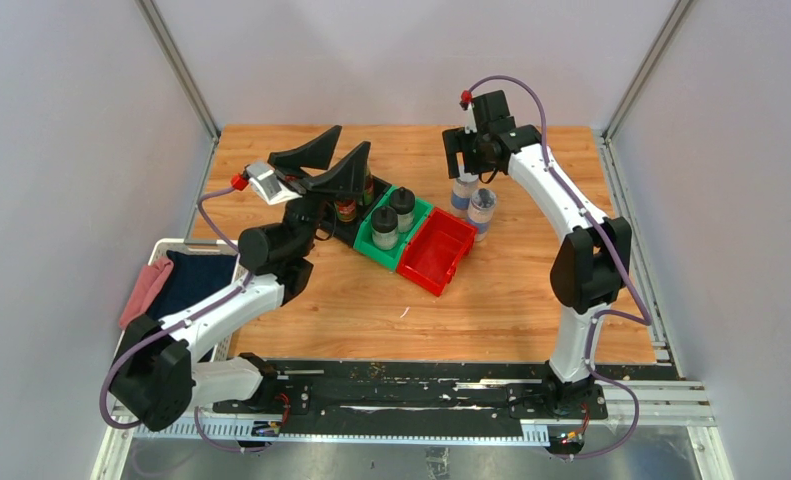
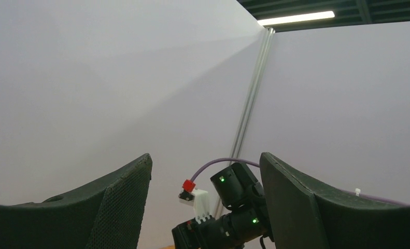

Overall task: Organize the condiment bottles
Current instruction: Pick up the bottle from the center of the board.

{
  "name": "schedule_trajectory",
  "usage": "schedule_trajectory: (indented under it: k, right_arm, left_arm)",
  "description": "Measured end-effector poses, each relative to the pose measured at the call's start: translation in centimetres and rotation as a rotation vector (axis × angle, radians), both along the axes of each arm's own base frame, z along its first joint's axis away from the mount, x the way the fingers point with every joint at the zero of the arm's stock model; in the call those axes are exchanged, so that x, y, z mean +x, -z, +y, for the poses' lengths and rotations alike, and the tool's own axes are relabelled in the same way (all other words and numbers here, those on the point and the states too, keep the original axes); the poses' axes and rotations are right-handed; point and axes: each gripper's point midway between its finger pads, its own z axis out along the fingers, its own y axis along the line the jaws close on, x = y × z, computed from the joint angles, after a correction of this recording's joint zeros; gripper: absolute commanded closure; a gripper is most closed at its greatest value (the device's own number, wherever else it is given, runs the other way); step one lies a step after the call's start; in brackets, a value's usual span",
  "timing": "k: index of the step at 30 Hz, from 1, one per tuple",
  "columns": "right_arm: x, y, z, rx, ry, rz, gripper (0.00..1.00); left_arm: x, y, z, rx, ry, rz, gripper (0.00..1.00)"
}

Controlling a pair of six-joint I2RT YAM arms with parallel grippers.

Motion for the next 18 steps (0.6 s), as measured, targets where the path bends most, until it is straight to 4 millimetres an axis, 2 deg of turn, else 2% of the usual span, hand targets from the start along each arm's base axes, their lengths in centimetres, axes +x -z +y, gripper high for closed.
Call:
schedule_trajectory:
  k: [9, 18]
  right_arm:
    - [0.1, 0.8, 0.0, -0.007, 0.001, 0.015, 0.12]
    - [0.2, 1.4, 0.1, -0.011, 0.000, 0.026, 0.12]
  left_arm:
    - [-1.8, -0.8, -0.2, 0.007, 0.038, -0.071, 0.21]
    - [-2.2, -0.8, -0.6, 0.017, 0.053, -0.086, 0.21]
